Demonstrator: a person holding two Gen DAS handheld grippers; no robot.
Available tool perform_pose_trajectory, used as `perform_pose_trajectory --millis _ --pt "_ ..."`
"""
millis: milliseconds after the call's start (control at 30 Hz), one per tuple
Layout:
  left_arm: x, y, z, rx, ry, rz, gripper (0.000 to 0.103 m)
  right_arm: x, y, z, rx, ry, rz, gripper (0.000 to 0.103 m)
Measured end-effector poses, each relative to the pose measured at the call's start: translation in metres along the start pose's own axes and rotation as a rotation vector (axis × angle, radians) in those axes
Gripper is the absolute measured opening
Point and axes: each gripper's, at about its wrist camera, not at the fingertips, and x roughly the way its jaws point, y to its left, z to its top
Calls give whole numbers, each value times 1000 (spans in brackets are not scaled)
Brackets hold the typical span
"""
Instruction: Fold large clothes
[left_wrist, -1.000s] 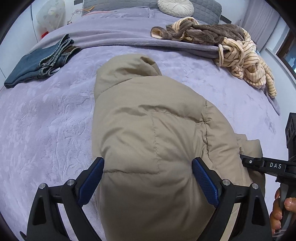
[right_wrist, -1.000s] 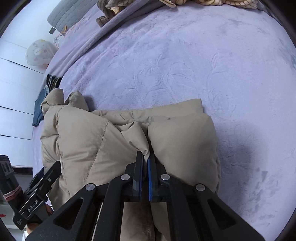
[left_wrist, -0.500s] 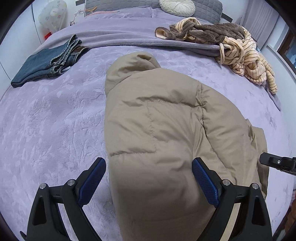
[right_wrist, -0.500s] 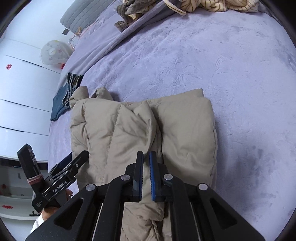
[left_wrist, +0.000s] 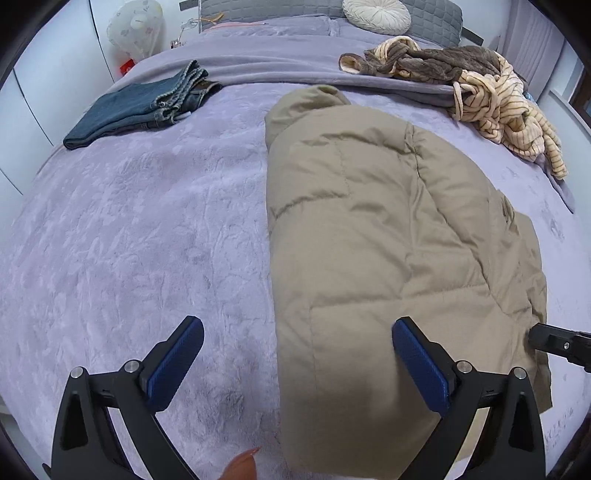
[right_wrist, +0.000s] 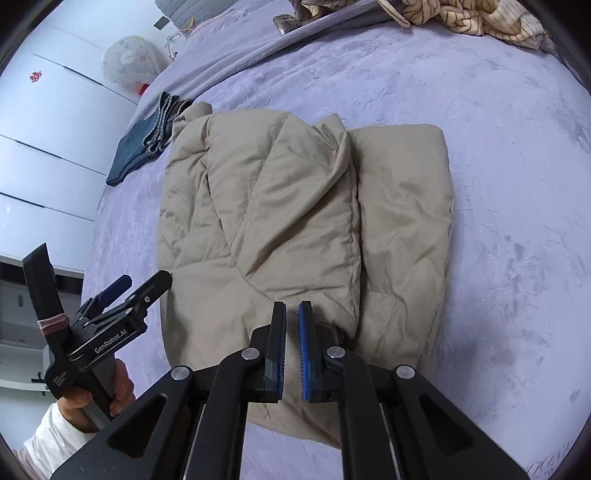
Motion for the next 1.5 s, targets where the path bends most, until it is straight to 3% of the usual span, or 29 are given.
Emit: perform_pose_trajectory --millis 300,567,633,767,933,1033,1200,1300,1500 --pt "8 -2 -21 -15 57 -10 103 43 -12 -30 29 101 -81 8" --pt "-1 2 -26 1 95 -37 103 29 -2 -38 59 84 -144 8" --pt "-5 4 -27 9 100 -38 103 24 2 -42 71 77 -157 16" --pt "-9 11 -32 20 121 -54 103 14 12 -53 84 56 -187 50" --pt "-16 17 -38 51 142 -62 103 9 29 -68 101 56 -233 52" --pt "-25 18 -44 72 138 -59 103 4 34 -73 101 62 -252 60" --pt "-41 21 -53 76 142 -58 103 -4 40 -76 85 81 -266 61" --pt "-54 21 -60 75 134 -40 103 -11 45 -80 68 76 -258 79" --pt "-99 12 -75 56 73 -2 103 -38 56 -95 6 20 -275 86"
